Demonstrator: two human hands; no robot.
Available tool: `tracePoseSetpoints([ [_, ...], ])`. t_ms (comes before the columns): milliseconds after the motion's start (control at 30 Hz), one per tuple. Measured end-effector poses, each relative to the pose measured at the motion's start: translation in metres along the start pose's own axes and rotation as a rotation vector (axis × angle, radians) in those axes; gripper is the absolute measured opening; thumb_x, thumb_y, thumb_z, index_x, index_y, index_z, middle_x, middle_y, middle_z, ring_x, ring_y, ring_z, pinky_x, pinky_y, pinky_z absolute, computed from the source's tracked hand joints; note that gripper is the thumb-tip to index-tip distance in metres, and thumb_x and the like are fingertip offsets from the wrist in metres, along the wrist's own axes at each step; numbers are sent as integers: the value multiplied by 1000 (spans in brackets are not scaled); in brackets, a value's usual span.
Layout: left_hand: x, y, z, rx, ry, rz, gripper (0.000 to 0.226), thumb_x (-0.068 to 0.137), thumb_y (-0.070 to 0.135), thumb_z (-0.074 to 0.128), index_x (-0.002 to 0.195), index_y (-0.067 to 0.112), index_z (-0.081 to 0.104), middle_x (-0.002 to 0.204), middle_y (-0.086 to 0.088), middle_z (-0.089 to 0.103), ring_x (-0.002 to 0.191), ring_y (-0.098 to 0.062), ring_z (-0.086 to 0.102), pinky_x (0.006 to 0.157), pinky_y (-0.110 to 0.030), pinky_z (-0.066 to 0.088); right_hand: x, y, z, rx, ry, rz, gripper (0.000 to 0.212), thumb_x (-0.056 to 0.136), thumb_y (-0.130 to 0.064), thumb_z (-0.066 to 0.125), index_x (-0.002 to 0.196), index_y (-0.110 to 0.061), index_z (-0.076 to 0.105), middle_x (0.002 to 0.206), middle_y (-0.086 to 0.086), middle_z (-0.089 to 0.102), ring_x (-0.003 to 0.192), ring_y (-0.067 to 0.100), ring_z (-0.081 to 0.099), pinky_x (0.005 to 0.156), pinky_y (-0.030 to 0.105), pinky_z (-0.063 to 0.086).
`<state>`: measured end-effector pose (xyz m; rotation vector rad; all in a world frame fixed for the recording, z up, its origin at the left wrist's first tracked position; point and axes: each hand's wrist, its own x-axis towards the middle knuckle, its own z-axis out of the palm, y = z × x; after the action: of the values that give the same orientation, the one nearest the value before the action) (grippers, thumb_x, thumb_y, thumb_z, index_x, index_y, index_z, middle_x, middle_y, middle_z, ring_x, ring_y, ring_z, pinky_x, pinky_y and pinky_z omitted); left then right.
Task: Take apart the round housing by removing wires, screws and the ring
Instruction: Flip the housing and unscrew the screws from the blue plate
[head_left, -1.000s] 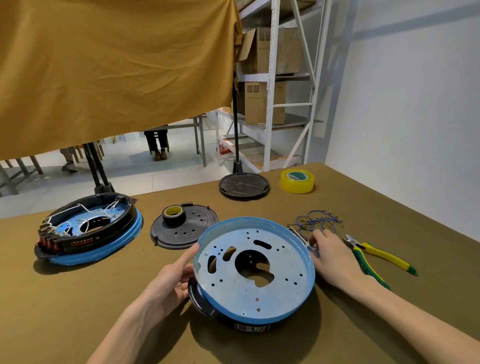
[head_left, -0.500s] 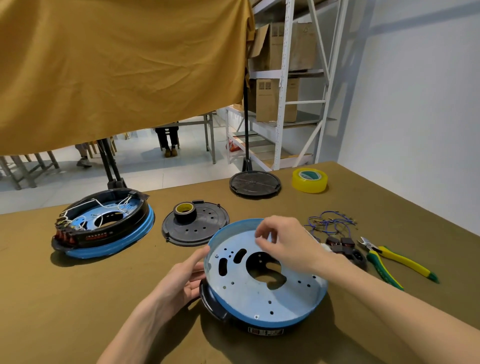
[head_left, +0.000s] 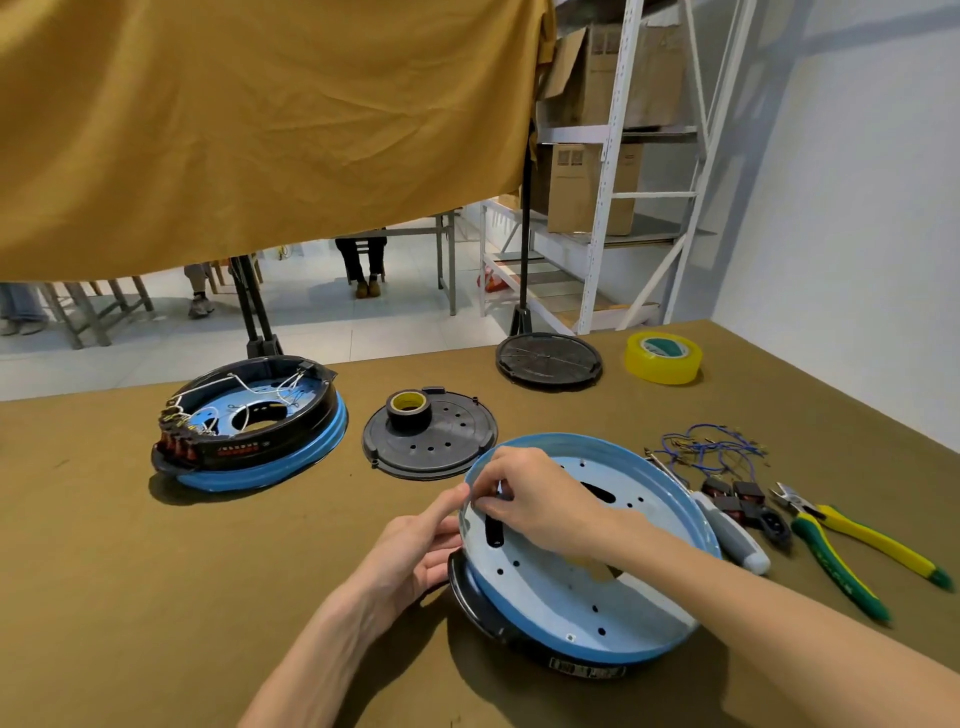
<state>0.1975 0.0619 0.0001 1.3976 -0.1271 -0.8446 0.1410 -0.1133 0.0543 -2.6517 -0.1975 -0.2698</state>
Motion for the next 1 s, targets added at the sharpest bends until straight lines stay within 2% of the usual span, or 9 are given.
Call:
tracePoseSetpoints([
  [167,-2,2,-1,-30,-17,-19,87,61,62,90,120,1,69,111,-15,78,104,-26,76,76,-28,62,0,0,2,-30,43,31,14,94,-32,69,96,-19,73,95,-6,61,84,8,56,75,31,53],
  [333,-13,12,7,-42,-1,10,70,70,52,86,116,2,70,106,-14,79,100,-24,77,74,-29,63,0,-7,-3,-49,42,34,12,97,-29,67,98,-20,74,94,-7,63,83,9,59,77,33,55],
  [467,-29,35,21,21,-20,165,62,69,49,86,113,5,77,110,-12,79,104,-23,76,87,-32,61,-3,-11,-31,76,77,51,5,100,-25,63,96,-22,65,90,-11,65,82,4,61,75,28,54],
  [533,-41,52,34,145,67,285,68,65,60,84,115,14,77,109,-2,80,105,-16,75,91,-32,58,-4,-16,-49,111,133,47,5,101,-22,62,96,-20,63,86,-12,64,79,1,60,70,22,50],
  [633,-62,78,62,353,317,518,88,59,69,82,130,20,69,115,13,73,103,0,68,78,-12,54,-12,-23,-76,196,255,19,17,99,-12,61,88,-25,57,78,-14,59,72,-2,57,64,16,43],
  [700,-72,88,79,440,404,712,86,61,65,87,134,24,65,114,22,70,103,8,64,71,-4,50,-23,-24,-91,336,330,15,17,97,-4,59,89,-18,63,80,-5,66,75,5,63,65,21,50],
  [767,-80,89,96,493,402,862,66,65,55,90,124,35,66,105,28,71,98,11,66,73,-6,53,-36,-22,-99,574,389,54,18,96,3,58,100,-9,71,90,5,75,84,15,72,70,26,58],
  [900,-83,74,122,495,367,936,63,78,40,87,135,27,63,115,20,71,105,8,65,87,-19,58,-63,-11,-105,964,359,221,21,98,-5,61,109,-18,74,102,3,79,97,19,75,76,28,61],
  [1000,-81,69,129,403,308,927,39,93,34,73,132,29,67,115,19,74,110,4,66,95,-29,59,-79,-1,-116,1239,320,320,19,95,-10,63,109,-6,76,104,14,78,92,22,76,71,27,61],
])
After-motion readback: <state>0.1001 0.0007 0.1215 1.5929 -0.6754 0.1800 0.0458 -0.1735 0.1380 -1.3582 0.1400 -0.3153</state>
